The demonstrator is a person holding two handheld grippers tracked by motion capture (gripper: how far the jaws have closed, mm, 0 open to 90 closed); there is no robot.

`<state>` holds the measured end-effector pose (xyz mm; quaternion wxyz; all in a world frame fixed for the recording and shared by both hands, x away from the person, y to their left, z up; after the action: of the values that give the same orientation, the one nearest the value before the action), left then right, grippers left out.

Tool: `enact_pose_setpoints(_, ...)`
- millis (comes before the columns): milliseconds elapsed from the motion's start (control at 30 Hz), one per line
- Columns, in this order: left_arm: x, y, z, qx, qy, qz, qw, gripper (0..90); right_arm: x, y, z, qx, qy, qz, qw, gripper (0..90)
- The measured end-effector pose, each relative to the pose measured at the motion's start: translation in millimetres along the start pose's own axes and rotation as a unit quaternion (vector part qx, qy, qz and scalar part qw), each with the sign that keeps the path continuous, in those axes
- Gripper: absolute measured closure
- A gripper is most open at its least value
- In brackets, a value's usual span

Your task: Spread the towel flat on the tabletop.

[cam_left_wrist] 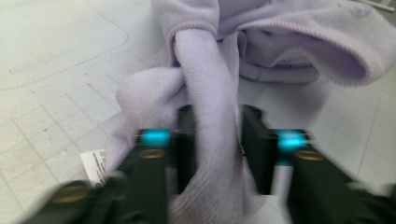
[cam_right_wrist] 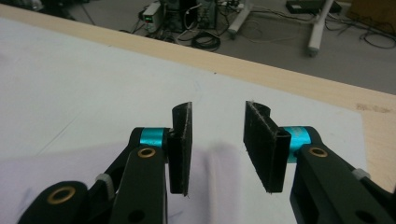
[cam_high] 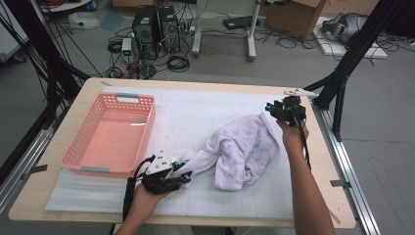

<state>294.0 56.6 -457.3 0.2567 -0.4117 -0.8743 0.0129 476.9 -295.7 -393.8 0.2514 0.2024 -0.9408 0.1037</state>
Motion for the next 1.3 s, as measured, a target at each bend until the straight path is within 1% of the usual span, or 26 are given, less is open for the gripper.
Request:
enact_pose_setpoints(33,0.9,-0.6,-3.5,0.003,-0.005,0.002,1.0,44.5,5.5,0.9,3.1,0.008,-0.001,0.0,1.0,61.8)
enact_pose_setpoints(133,1.6,-4.3,-15.7,-0.008,-0.019,0.01,0.9997,43.9,26.9,6.8,20.1,0.019,-0.001,-0.014,0.9997,60.8)
enact_pose_setpoints(233,-5.7,-8.7,-29.1,-0.017,-0.014,0.026,0.9994,44.8,43.6,14.4,41.9,0.032,0.01,-0.025,0.9991,59.2)
enact_pose_setpoints(267,-10.5,-11.3,-34.3,-0.018,-0.011,0.036,0.9991,45.5,48.2,17.0,48.6,0.035,0.019,-0.027,0.9988,58.4)
enact_pose_setpoints(300,-16.3,-14.6,-39.6,-0.016,-0.006,0.048,0.9987,45.1,53.3,20.7,54.9,0.038,0.021,-0.031,0.9986,58.5)
enact_pose_setpoints(333,-22.8,-19.2,-44.7,-0.011,-0.001,0.065,0.9978,44.0,58.3,24.7,60.1,0.041,0.018,-0.035,0.9984,58.4)
enact_pose_setpoints(367,-31.1,-26.3,-50.4,-0.007,0.005,0.087,0.9962,42.3,62.9,28.3,65.3,0.046,0.019,-0.037,0.998,58.4)
enact_pose_setpoints(400,-36.1,-30.9,-52.9,-0.008,0.007,0.098,0.9951,41.2,67.5,32.2,71.6,0.052,0.02,-0.039,0.9977,58.4)
enact_pose_setpoints(433,-44.3,-37.9,-55.2,-0.012,0.016,0.112,0.9935,40.5,70.1,34.6,75.5,0.053,0.022,-0.043,0.9975,58.2)
enact_pose_setpoints(533,-61.0,-49.9,-53.5,-0.019,0.035,0.121,0.9918,38.0,78.0,40.9,87.7,0.05,0.019,-0.052,0.9972,57.6)
enact_pose_setpoints(600,-71.0,-57.5,-49.3,-0.029,0.051,0.126,0.9903,37.8,81.9,43.5,94.7,0.048,0.017,-0.055,0.9972,57.0)
enact_pose_setpoints(633,-74.2,-59.1,-47.4,-0.035,0.058,0.123,0.9901,37.8,83.1,44.4,97.2,0.049,0.017,-0.057,0.9971,56.9)
enact_pose_setpoints(700,-83.9,-62.9,-40.9,-0.044,0.079,0.117,0.989,37.6,84.6,45.6,101.6,0.049,0.018,-0.06,0.9968,56.3)
enact_pose_setpoints(733,-89.9,-64.6,-36.3,-0.057,0.094,0.109,0.9879,37.7,85.4,46.6,104.0,0.046,0.02,-0.062,0.9969,55.7)
enact_pose_setpoints(767,-93.2,-65.7,-33.9,-0.064,0.102,0.102,0.9875,40.6,85.9,47.8,106.4,0.045,0.021,-0.064,0.9967,54.9)
enact_pose_setpoints(800,-96.1,-67.3,-31.5,-0.08,0.111,0.093,0.9863,50.1,86.3,48.4,107.8,0.045,0.021,-0.066,0.9966,54.7)
enact_pose_setpoints(833,-96.9,-68.3,-31.6,-0.093,0.11,0.09,0.9854,67.3,87.4,49.4,110.0,0.044,0.019,-0.069,0.9965,54.1)
enact_pose_setpoints(867,-96.6,-68.7,-34.0,-0.099,0.105,0.09,0.9854,77.8,88.0,49.8,111.5,0.044,0.02,-0.071,0.9963,54.0)
enact_pose_setpoints(900,-94.6,-67.9,-39.9,-0.088,0.095,0.096,0.987,80.3,88.7,50.1,113.5,0.044,0.019,-0.072,0.9962,53.9)
enact_pose_setpoints(933,-92.3,-65.5,-46.2,-0.081,0.08,0.098,0.9887,81.3,89.7,50.0,116.3,0.043,0.02,-0.074,0.9961,53.8)
enact_pose_setpoints(1000,-87.0,-58.7,-58.8,-0.061,0.06,0.1,0.9913,81.5,90.2,49.1,120.0,0.042,0.02,-0.076,0.996,53.8)
enact_pose_setpoints(1067,-79.2,-46.5,-77.2,-0.041,0.03,0.098,0.9939,81.5,90.7,48.8,123.4,0.037,0.024,-0.08,0.9958,53.9)
enact_pose_setpoints(1133,-73.4,-35.4,-90.4,-0.032,0.01,0.089,0.9955,81.4,90.3,49.4,124.2,0.037,0.02,-0.089,0.9951,53.7)
enact_pose_setpoints(1200,-69.8,-21.5,-101.4,-0.027,0.005,0.069,0.9972,81.4,89.5,52.6,123.8,0.039,0.021,-0.102,0.9938,52.5)
enact_pose_setpoints(1233,-68.8,-11.2,-106.2,-0.021,0.005,0.053,0.9983,81.4,88.5,55.9,123.8,0.04,0.024,-0.113,0.9925,51.6)
enact_pose_setpoints(1300,-67.4,4.8,-111.9,-0.009,-0.001,0.027,0.9996,81.5,84.5,65.3,122.7,0.052,0.026,-0.137,0.9888,48.7)
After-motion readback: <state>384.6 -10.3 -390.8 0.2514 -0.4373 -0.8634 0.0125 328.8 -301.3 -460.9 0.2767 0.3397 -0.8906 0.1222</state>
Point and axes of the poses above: each handheld gripper's, and its own axes: x roughly backward along the jaws, z roughly out of its underside, y roughly to its left, the point moved 6 cm from there along -x, roughly forward along the jaws, and after that the axes turned 7 degrees about x, right-handed, at the moved point
